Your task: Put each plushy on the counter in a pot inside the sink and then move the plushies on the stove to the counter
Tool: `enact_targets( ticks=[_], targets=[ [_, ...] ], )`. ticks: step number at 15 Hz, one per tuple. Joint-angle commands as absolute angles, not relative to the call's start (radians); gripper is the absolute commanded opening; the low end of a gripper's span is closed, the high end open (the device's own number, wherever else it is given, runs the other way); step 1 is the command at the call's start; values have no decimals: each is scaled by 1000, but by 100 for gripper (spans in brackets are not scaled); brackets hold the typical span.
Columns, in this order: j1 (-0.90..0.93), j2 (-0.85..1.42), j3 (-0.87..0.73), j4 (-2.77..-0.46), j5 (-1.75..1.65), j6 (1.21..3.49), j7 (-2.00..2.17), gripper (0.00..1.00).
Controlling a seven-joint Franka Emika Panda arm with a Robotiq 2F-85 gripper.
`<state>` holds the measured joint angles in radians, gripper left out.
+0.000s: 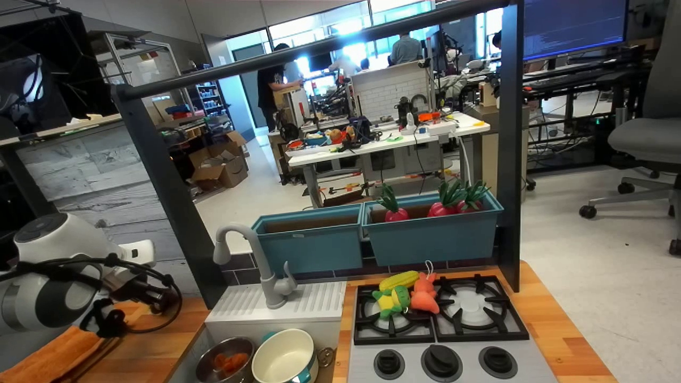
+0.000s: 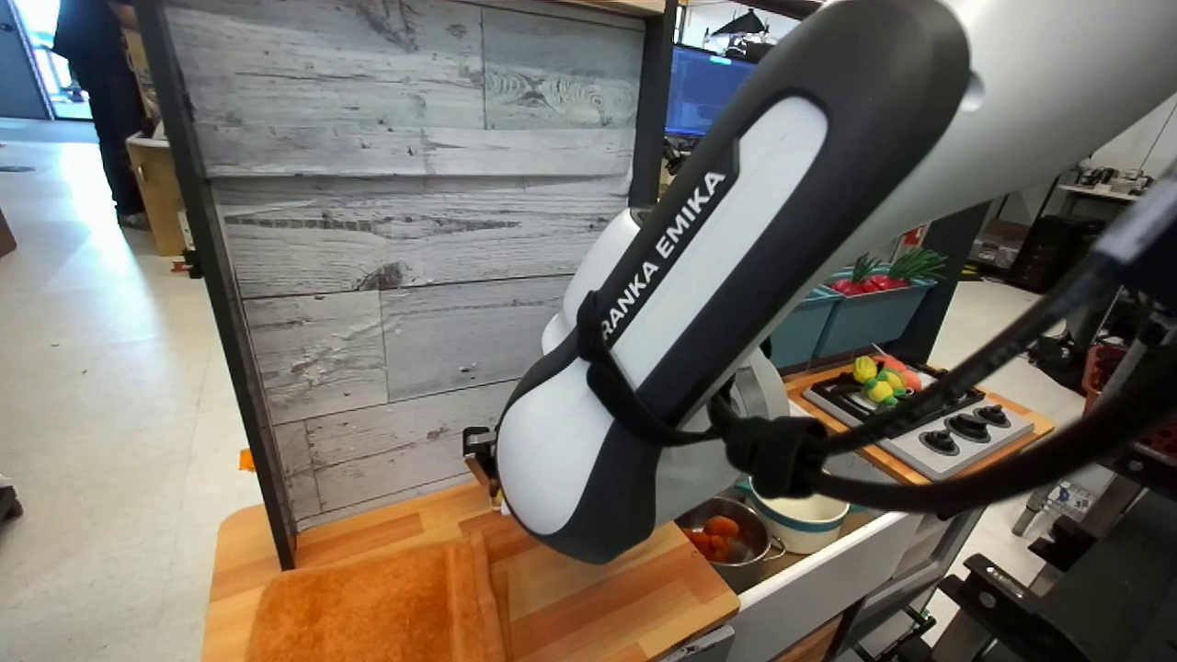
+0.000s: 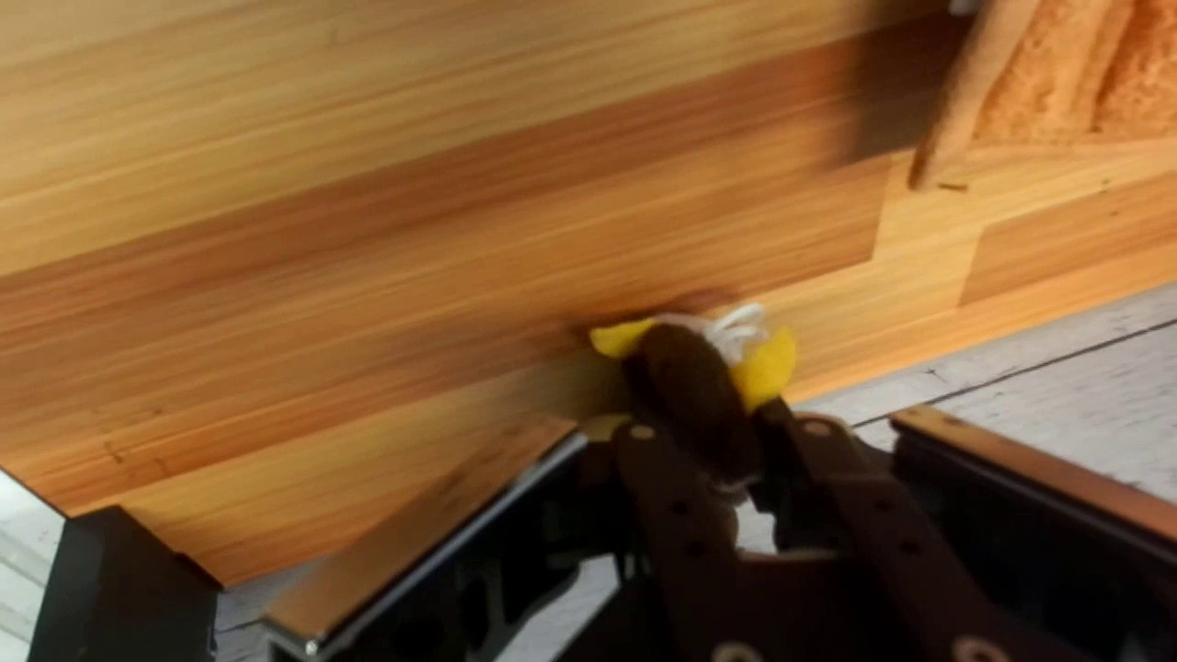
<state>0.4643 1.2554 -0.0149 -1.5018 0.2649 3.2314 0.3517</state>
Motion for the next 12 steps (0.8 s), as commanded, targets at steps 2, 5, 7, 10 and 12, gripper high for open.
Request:
enact_targets(
  ticks=[2, 5, 7, 10, 12],
  targets=[
    [493, 1059, -41, -1742, 337, 3168, 399, 3],
    [545, 937, -122, -1887, 392, 3136, 462, 5],
    [588, 852, -200, -1993, 415, 3085, 513, 5],
    [601, 801, -289, -2057, 388, 2963, 597, 5],
    [569, 852, -333, -2030, 365, 2936, 672, 5]
  ],
)
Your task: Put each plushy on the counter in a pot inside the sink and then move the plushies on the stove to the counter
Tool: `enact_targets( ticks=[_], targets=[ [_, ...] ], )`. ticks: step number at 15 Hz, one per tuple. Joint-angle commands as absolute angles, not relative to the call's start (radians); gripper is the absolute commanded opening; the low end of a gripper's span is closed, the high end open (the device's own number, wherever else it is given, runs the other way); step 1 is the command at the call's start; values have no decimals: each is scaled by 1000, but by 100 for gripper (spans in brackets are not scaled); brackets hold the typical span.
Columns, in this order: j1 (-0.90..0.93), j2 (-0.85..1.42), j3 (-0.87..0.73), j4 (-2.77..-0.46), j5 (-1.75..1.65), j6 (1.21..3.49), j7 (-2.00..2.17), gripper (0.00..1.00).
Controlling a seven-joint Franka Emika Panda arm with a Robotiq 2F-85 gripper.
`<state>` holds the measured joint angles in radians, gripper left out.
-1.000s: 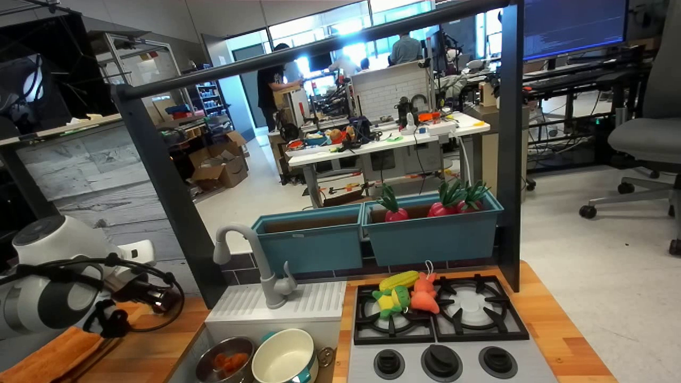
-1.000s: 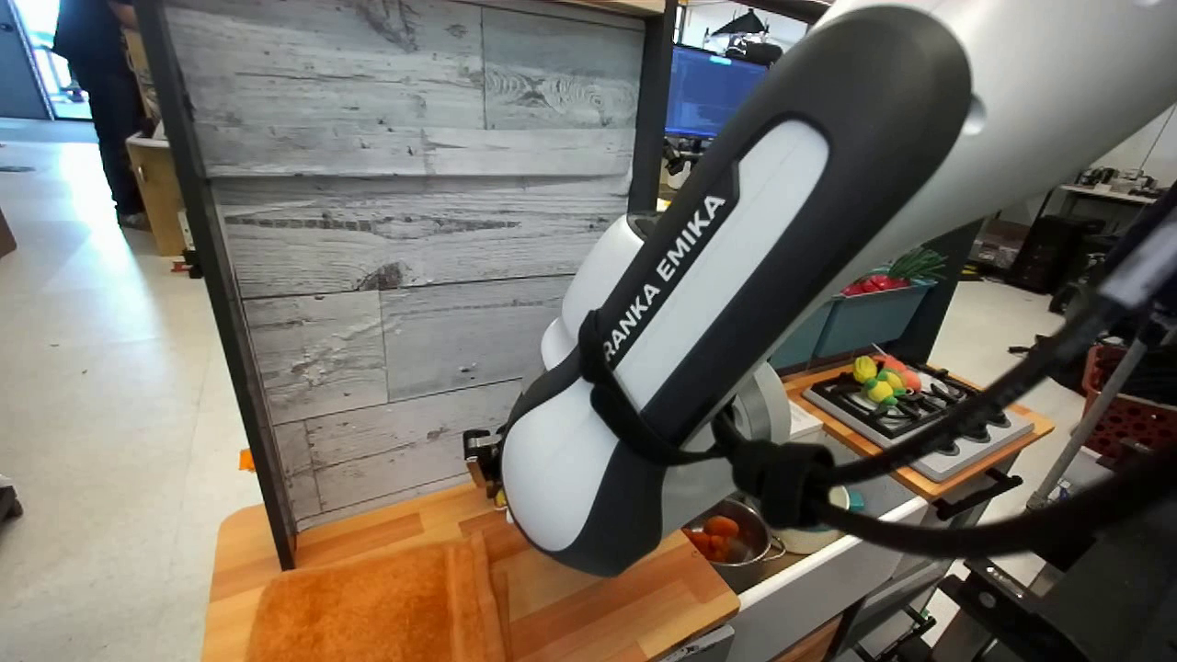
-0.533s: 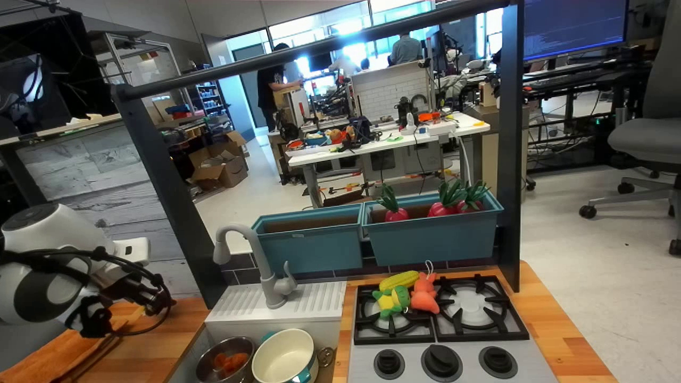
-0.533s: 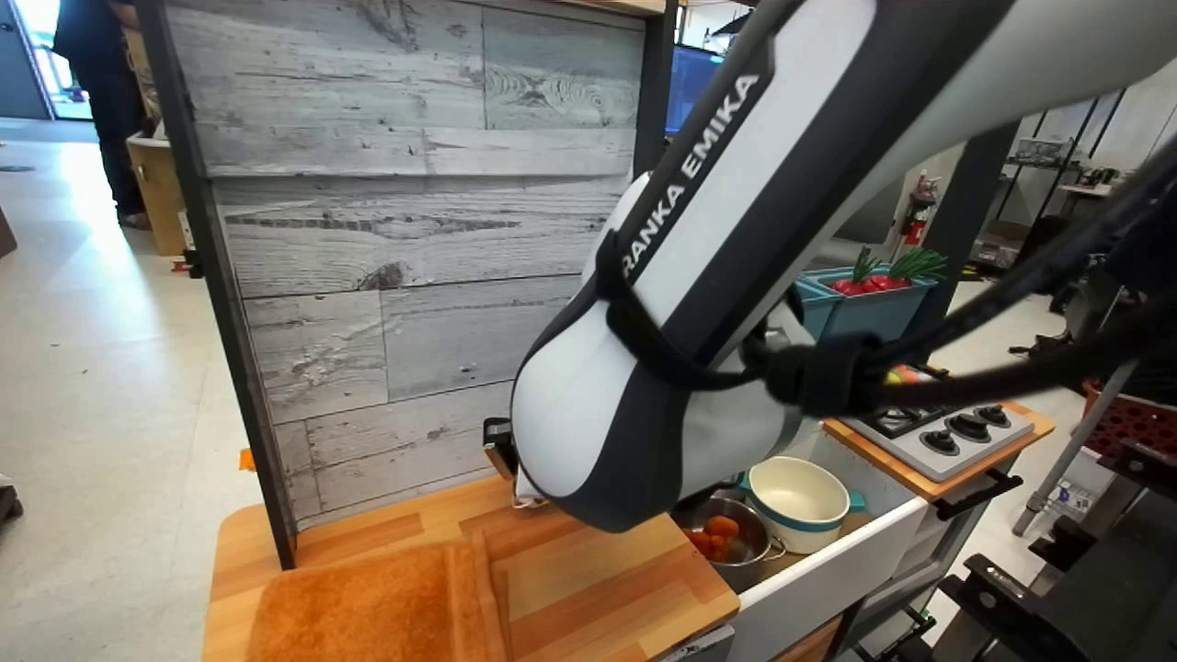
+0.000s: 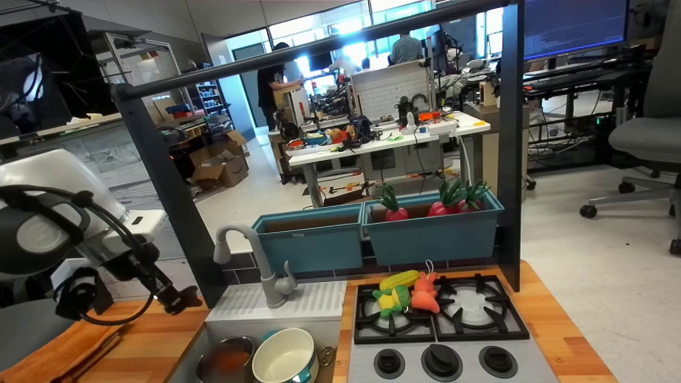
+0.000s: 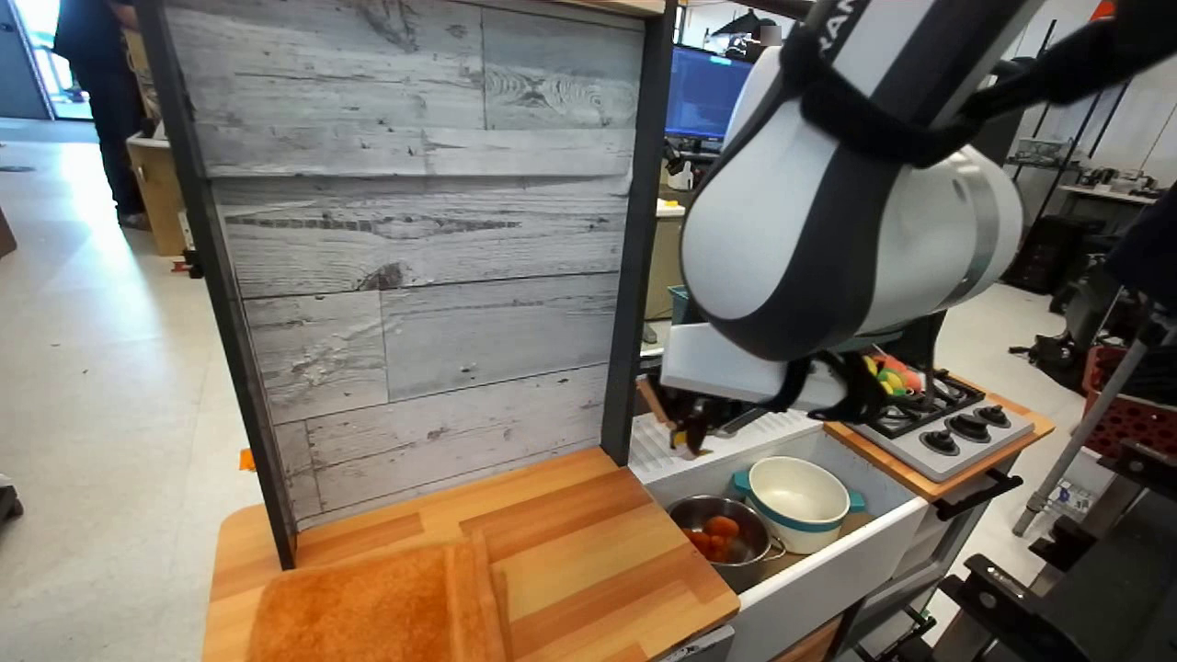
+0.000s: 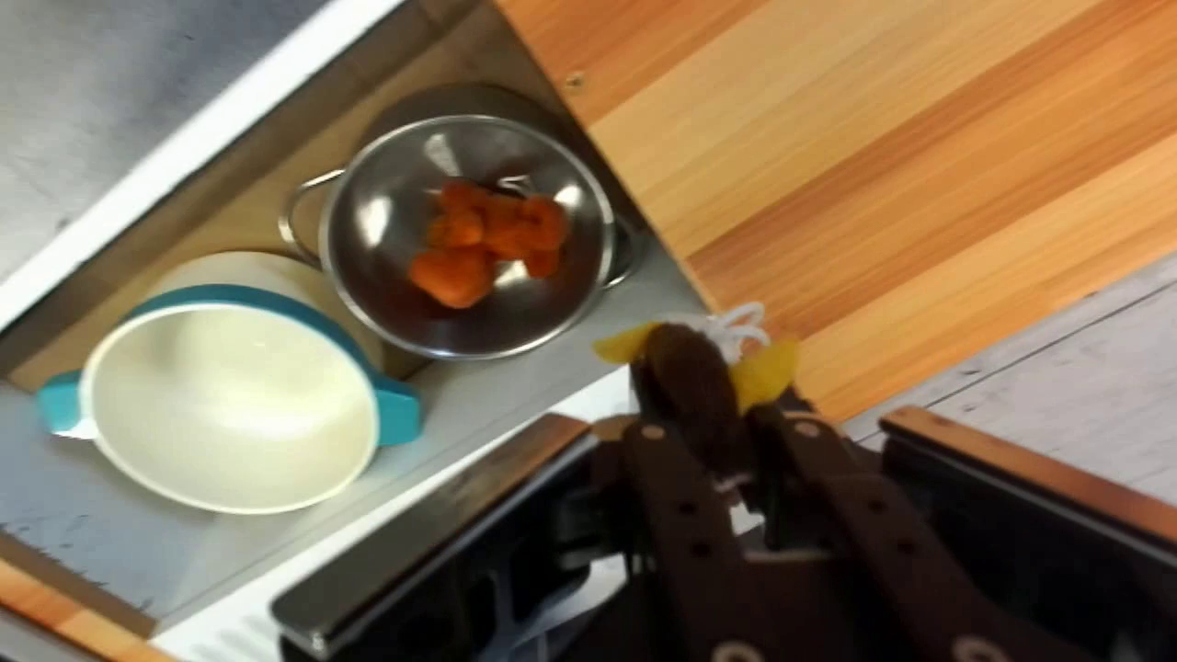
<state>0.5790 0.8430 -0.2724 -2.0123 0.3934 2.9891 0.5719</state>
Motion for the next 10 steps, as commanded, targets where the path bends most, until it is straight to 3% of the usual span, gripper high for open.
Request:
enact_targets(
  ticks=[1, 3, 10],
  targets=[
    [535, 876, -335, -2009, 367, 2942, 704, 5],
    [493, 930, -353, -1986, 371, 3016, 772, 5],
    [507, 1079, -450, -1918, 365, 2953, 1113, 5]
  ],
)
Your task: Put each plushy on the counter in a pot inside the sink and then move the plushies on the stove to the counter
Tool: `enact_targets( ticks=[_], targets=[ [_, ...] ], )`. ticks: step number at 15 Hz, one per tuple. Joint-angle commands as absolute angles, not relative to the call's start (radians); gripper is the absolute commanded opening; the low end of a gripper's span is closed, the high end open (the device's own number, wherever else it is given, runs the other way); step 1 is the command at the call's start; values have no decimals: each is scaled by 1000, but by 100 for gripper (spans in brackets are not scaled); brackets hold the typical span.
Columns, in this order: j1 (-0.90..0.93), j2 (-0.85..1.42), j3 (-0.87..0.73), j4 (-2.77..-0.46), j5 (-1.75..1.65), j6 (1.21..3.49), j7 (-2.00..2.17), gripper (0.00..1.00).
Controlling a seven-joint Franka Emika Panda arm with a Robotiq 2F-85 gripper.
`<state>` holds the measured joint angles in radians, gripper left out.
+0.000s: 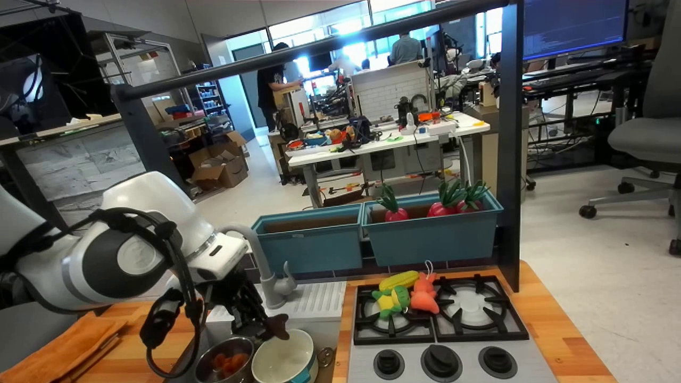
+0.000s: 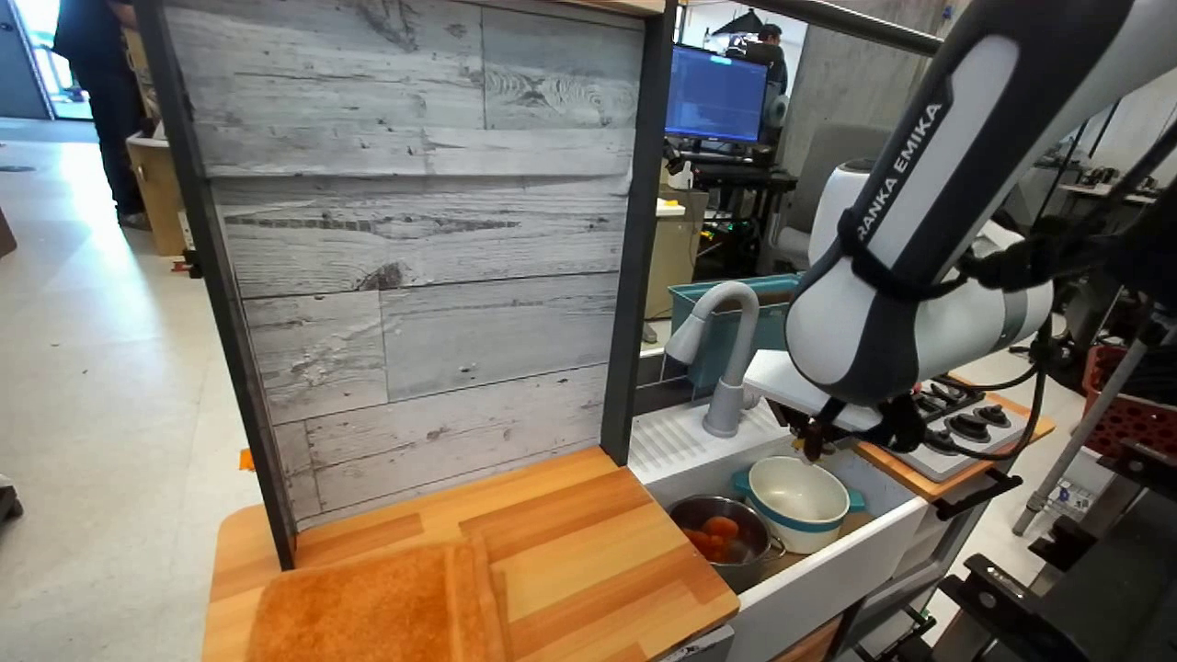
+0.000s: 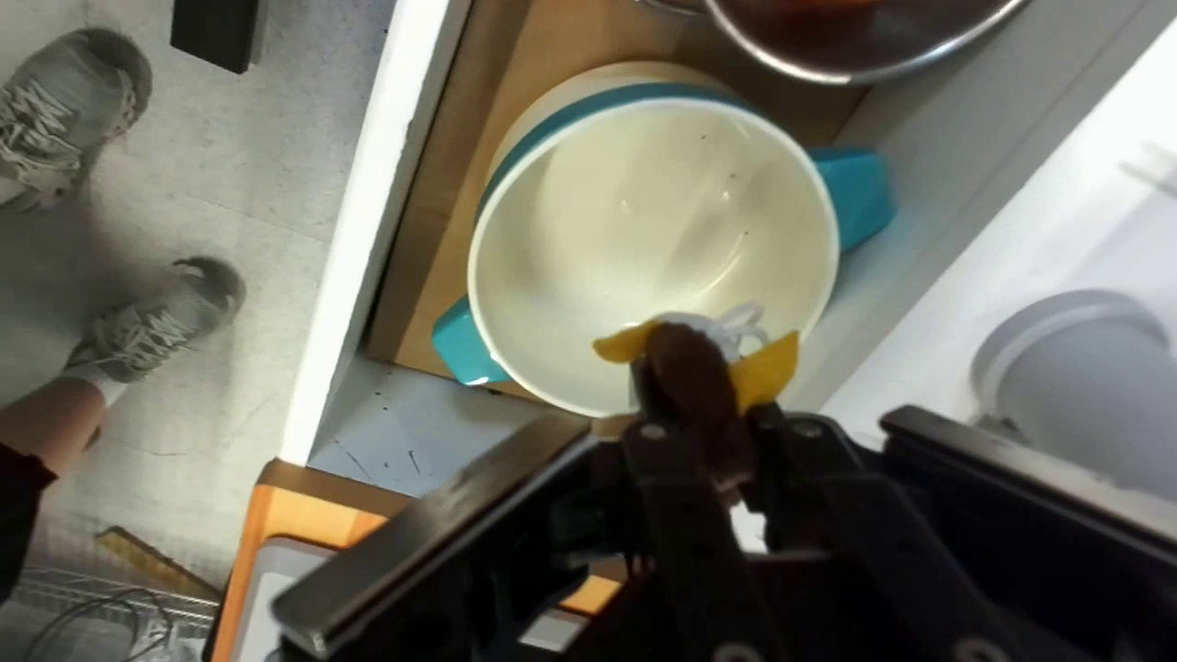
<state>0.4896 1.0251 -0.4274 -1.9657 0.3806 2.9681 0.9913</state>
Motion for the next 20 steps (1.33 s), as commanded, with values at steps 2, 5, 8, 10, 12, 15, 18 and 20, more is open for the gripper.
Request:
enact_targets(
  ticks=[2, 5, 8, 10, 12, 15, 18, 20],
  targets=[
    [504, 1084, -439, -1914, 347, 3003, 1141, 45],
    [495, 999, -414, -1948, 284, 2931, 1094, 66],
    [505, 900, -420, -1997, 175, 2775, 1041, 87],
    [512, 834, -444, -2026, 92, 2644, 1038, 99],
    [507, 772, -476, -2051, -25, 2525, 1030, 100],
    [417, 665, -447, -2068, -184, 2415, 907, 100],
    [379, 691, -418, -2038, -210, 2432, 966, 100],
    [368, 673, -414, -2048, -215, 2427, 947, 100]
  ],
)
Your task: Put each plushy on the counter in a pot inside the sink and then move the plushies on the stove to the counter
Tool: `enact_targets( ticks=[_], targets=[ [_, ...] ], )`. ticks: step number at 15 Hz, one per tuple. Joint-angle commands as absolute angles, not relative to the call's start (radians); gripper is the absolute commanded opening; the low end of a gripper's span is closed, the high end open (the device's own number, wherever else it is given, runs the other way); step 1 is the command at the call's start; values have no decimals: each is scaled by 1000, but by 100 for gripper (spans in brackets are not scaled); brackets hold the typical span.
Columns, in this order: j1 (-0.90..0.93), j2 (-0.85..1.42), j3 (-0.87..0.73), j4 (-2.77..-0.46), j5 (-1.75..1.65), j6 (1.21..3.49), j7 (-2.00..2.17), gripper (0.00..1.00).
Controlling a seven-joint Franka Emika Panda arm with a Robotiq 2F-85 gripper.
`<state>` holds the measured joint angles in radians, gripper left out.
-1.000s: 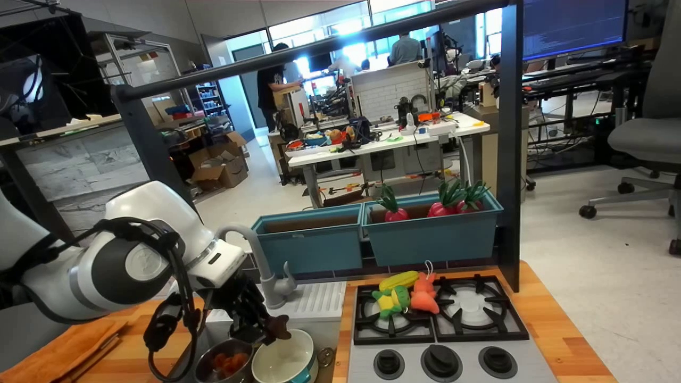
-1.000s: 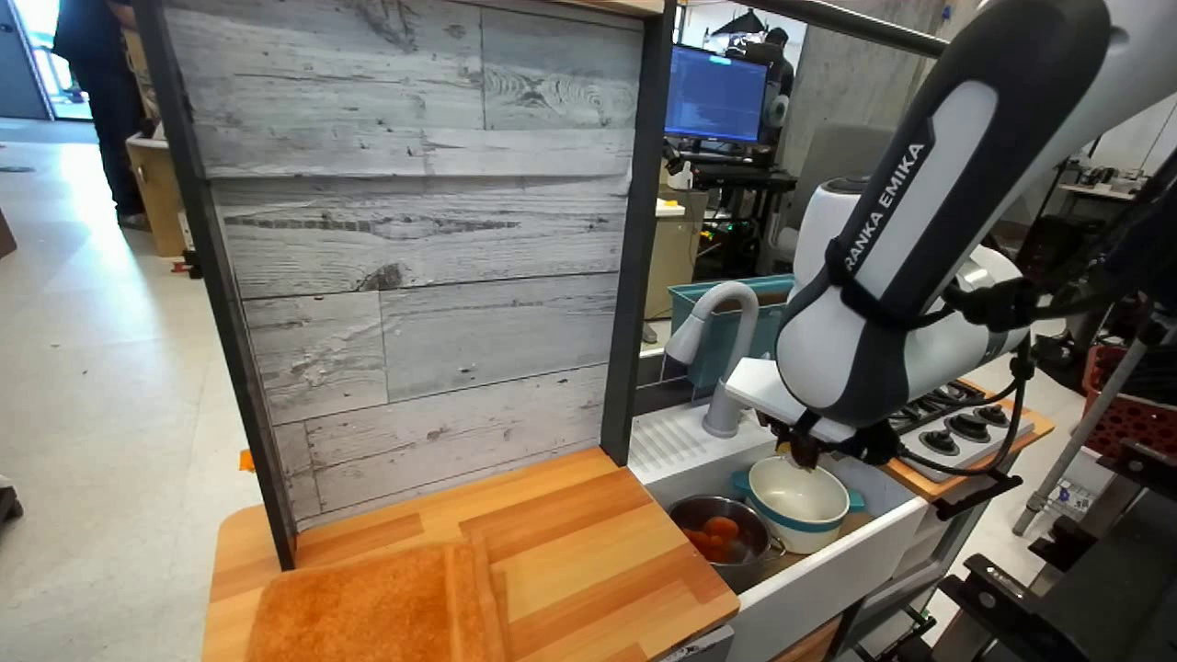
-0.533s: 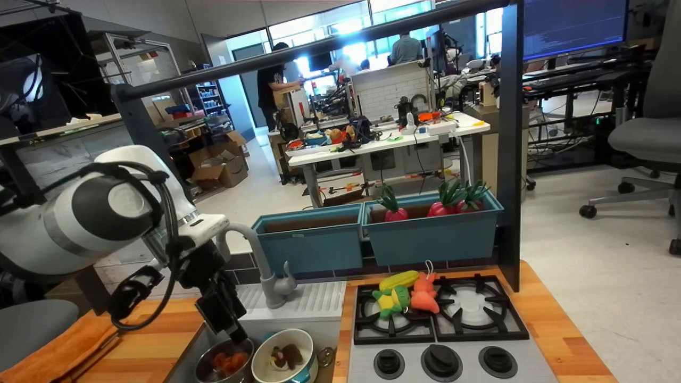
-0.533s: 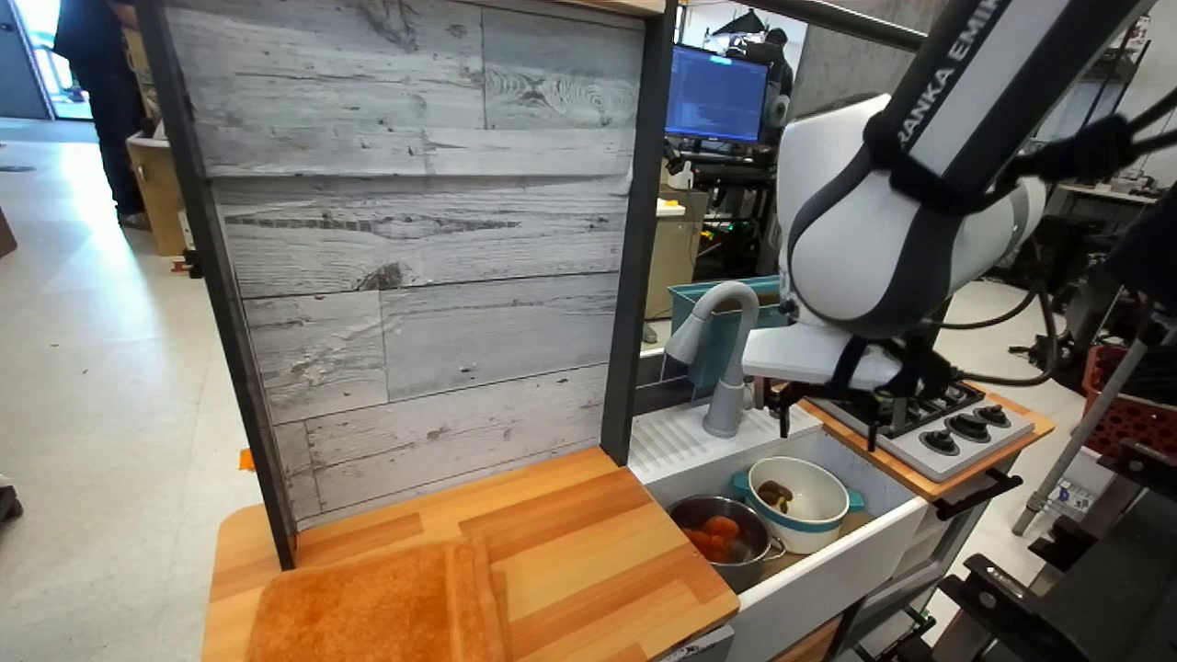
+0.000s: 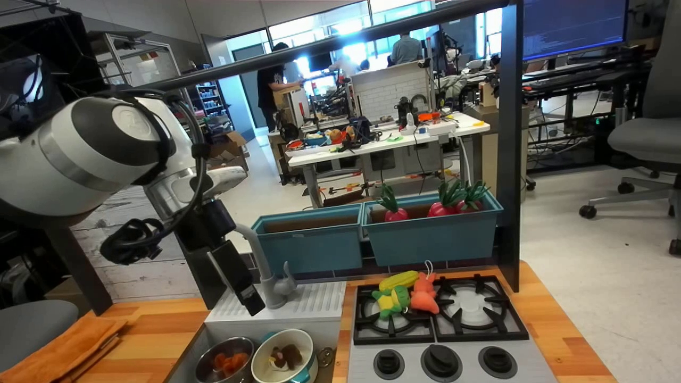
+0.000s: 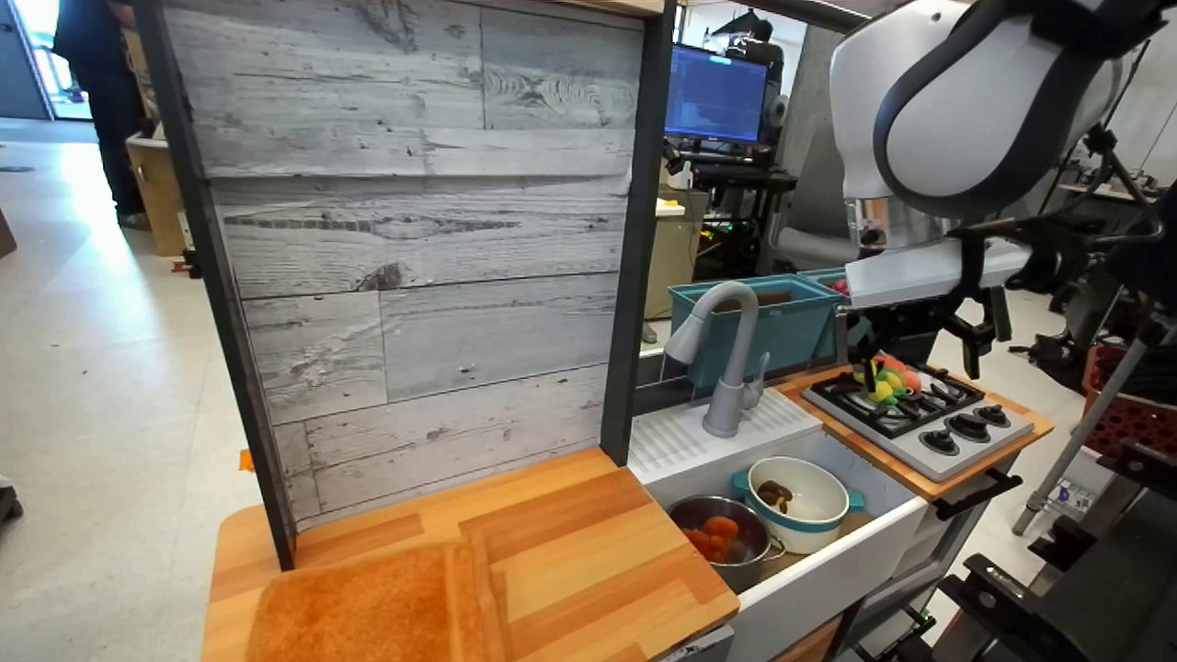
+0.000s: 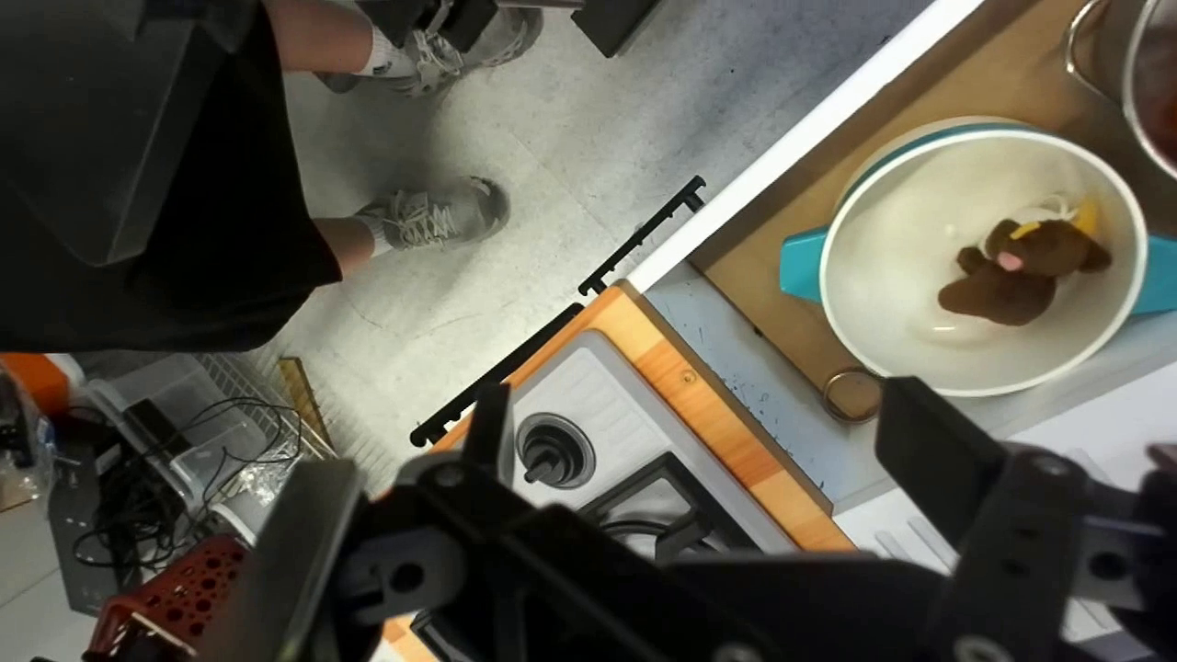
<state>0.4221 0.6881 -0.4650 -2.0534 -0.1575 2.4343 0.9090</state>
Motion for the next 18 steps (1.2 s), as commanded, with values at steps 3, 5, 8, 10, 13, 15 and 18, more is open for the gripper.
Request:
enact_targets(
  ticks=[3, 5, 8, 10, 13, 15, 18],
  targets=[
    [397, 756, -456, -2020, -312, 2561, 1084, 100],
    [369, 808, -479, -1981, -344, 2610, 1135, 100],
    [239, 867, -451, -1920, -278, 2673, 1117, 100],
    [159, 907, -434, -1868, -237, 2718, 1094, 100],
    [88, 993, -434, -1767, -183, 2821, 1095, 100],
    [65, 1056, -432, -1683, -131, 2873, 1101, 100],
    [59, 1163, -444, -1526, -58, 2862, 1115, 100]
  ],
)
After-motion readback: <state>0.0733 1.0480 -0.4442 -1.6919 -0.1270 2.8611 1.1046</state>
